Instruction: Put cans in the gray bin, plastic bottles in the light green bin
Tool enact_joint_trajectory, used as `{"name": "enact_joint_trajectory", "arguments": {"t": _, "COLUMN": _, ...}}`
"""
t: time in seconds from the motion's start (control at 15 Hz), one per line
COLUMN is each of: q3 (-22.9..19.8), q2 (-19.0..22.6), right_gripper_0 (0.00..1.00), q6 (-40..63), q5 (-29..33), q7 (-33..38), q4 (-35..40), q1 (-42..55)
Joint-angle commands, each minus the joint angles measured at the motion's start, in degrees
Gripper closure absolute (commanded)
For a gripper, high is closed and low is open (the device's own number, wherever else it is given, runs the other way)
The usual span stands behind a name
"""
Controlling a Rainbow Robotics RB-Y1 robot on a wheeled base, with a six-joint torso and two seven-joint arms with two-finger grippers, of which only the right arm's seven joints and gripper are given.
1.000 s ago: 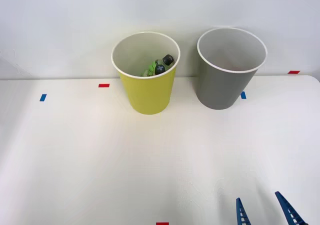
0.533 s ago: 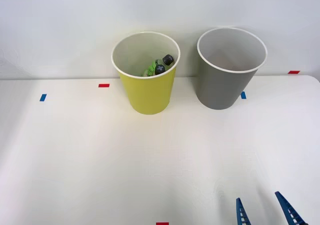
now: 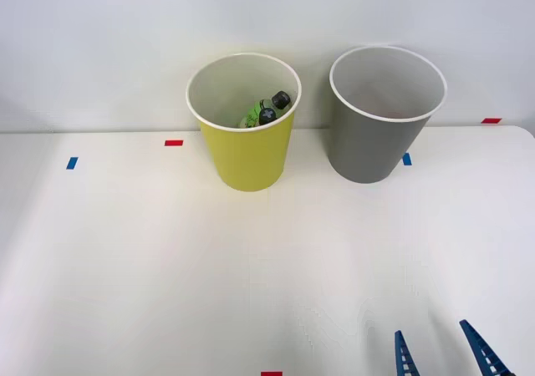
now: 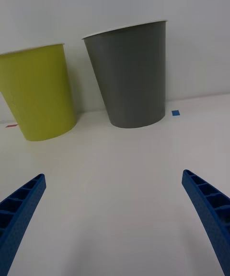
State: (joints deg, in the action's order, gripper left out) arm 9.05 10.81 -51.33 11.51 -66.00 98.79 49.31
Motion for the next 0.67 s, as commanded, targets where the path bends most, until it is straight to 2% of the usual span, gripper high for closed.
{"name": "enact_joint_trajectory", "arguments": {"t": 0.07, "q3": 0.0, "q2": 0.0, "right_gripper_0": 0.02, "q6": 0.0, "q5": 0.0, "q7": 0.0, "q4": 0.0, "q1": 0.0}}
{"name": "enact_joint_trajectory", "arguments": {"t": 0.67, "q3": 0.0, "q2": 0.0, "right_gripper_0": 0.02, "q6": 0.0, "q5": 0.0, "q7": 0.0, "q4": 0.0, "q1": 0.0}}
